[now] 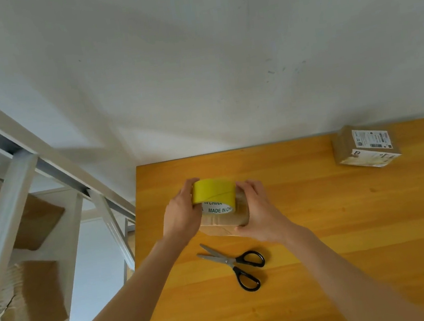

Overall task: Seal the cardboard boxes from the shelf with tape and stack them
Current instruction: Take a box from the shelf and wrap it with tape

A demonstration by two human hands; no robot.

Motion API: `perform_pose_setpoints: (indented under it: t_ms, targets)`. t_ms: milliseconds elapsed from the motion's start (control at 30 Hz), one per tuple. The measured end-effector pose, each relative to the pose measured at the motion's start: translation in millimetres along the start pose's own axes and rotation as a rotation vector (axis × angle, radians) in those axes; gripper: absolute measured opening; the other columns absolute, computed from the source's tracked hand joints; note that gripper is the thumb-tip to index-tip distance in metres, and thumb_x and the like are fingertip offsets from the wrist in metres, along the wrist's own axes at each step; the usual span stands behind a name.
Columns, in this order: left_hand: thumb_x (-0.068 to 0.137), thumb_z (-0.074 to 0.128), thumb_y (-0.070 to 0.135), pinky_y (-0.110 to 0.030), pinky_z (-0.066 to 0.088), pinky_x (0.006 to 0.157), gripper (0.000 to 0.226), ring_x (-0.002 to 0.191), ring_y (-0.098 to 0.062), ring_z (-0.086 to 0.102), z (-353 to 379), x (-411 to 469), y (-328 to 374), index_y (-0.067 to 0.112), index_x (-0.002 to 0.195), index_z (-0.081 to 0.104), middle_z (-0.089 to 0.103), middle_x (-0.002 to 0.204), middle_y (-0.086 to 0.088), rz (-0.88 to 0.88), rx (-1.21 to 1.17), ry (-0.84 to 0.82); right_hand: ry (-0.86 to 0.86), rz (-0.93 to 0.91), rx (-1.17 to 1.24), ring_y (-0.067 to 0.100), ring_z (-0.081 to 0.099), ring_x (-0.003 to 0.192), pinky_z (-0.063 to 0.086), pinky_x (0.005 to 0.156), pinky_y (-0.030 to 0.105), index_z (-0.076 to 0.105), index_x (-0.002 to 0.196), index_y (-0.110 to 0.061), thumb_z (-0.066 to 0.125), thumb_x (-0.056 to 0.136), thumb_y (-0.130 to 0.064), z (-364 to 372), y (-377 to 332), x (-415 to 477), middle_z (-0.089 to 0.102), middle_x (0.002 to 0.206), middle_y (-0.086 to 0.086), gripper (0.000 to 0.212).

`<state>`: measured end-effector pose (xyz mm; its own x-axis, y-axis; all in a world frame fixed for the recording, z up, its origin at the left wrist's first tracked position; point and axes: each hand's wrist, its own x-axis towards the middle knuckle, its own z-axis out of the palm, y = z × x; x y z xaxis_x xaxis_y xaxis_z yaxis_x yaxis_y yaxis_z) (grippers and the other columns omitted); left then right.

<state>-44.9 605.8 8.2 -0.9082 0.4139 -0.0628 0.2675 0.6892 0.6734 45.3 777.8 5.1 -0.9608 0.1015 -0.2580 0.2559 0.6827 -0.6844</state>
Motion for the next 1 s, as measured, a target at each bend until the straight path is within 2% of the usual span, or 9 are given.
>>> perform_pose_setpoints:
  t_ms: [100,233,300,367,533,633,767,867,1000]
  targets:
    - [0.081,0.05,-0.003,-0.031,0.043,0.052,0.051,0.069,-0.023,0.058,19,-9,13,0.023,0.124,0.05,0.061,0.083,0.001,0.023,-0.03,-0.062,0.029,0.035,-0.137,0.022,0.024,0.137,0.03,0.114,0.039,0.022,0.148,-0.015,0.082,0.07,-0.026,7,15,-5,0.02,0.144,0.003,0.099]
    - [0.075,0.053,-0.008,-0.029,0.041,0.054,0.046,0.078,-0.022,0.06,38,-17,22,0.02,0.111,0.054,0.063,0.099,0.001,0.052,-0.08,-0.085,0.06,0.083,-0.159,0.021,0.024,0.135,0.032,0.111,0.04,0.018,0.151,-0.018,0.087,0.063,-0.04,19,32,-13,0.022,0.145,0.001,0.114]
    - [0.076,0.051,-0.01,-0.029,0.041,0.053,0.044,0.077,-0.024,0.061,43,-17,23,0.02,0.108,0.052,0.064,0.094,0.0,0.024,-0.087,-0.087,0.078,0.081,-0.147,0.021,0.023,0.136,0.032,0.111,0.04,0.016,0.152,-0.018,0.087,0.063,-0.043,24,37,-14,0.022,0.147,0.001,0.117]
    - [0.078,0.05,-0.01,-0.029,0.041,0.052,0.043,0.076,-0.025,0.061,43,-17,25,0.02,0.109,0.05,0.063,0.09,0.0,0.016,-0.061,-0.087,0.115,0.062,-0.15,0.02,0.026,0.136,0.033,0.11,0.039,0.02,0.15,-0.018,0.086,0.064,-0.045,26,41,-13,0.026,0.145,0.001,0.112]
    - [0.08,0.055,-0.004,-0.035,0.044,0.05,0.037,0.071,-0.029,0.059,29,-10,32,0.014,0.112,0.049,0.061,0.097,-0.006,0.116,0.099,-0.064,0.136,0.028,-0.211,0.021,0.031,0.132,0.036,0.107,0.037,0.025,0.146,-0.016,0.083,0.068,-0.044,26,46,-11,0.032,0.141,0.002,0.101]
    - [0.079,0.057,-0.007,-0.029,0.039,0.048,0.04,0.069,-0.029,0.059,6,1,26,0.012,0.114,0.052,0.061,0.1,-0.007,0.147,0.202,-0.004,0.13,0.064,-0.221,0.021,0.03,0.132,0.036,0.108,0.038,0.023,0.146,-0.018,0.082,0.068,-0.047,25,50,-11,0.029,0.142,0.002,0.102]
    - [0.079,0.062,-0.006,-0.027,0.034,0.048,0.044,0.071,-0.033,0.06,-26,17,8,0.01,0.118,0.054,0.056,0.116,-0.011,0.178,0.431,0.04,0.106,0.048,-0.262,0.022,0.031,0.13,0.037,0.107,0.038,0.021,0.145,-0.019,0.081,0.069,-0.049,26,53,-9,0.028,0.141,0.002,0.102]
    - [0.08,0.064,-0.004,-0.029,0.033,0.046,0.051,0.071,-0.028,0.058,-31,21,-1,0.016,0.123,0.045,0.048,0.122,-0.01,0.159,0.649,-0.023,0.106,0.042,-0.262,0.022,0.032,0.13,0.036,0.108,0.038,0.021,0.146,-0.02,0.081,0.068,-0.05,25,55,-8,0.029,0.142,0.001,0.102]
    - [0.08,0.067,0.002,-0.027,0.037,0.05,0.063,0.08,-0.024,0.054,-38,20,-21,0.021,0.129,0.032,0.04,0.118,-0.011,0.102,0.865,-0.067,0.103,0.041,-0.268,0.02,0.032,0.131,0.036,0.108,0.039,0.022,0.145,-0.022,0.081,0.067,-0.051,26,57,-9,0.03,0.142,-0.001,0.102]
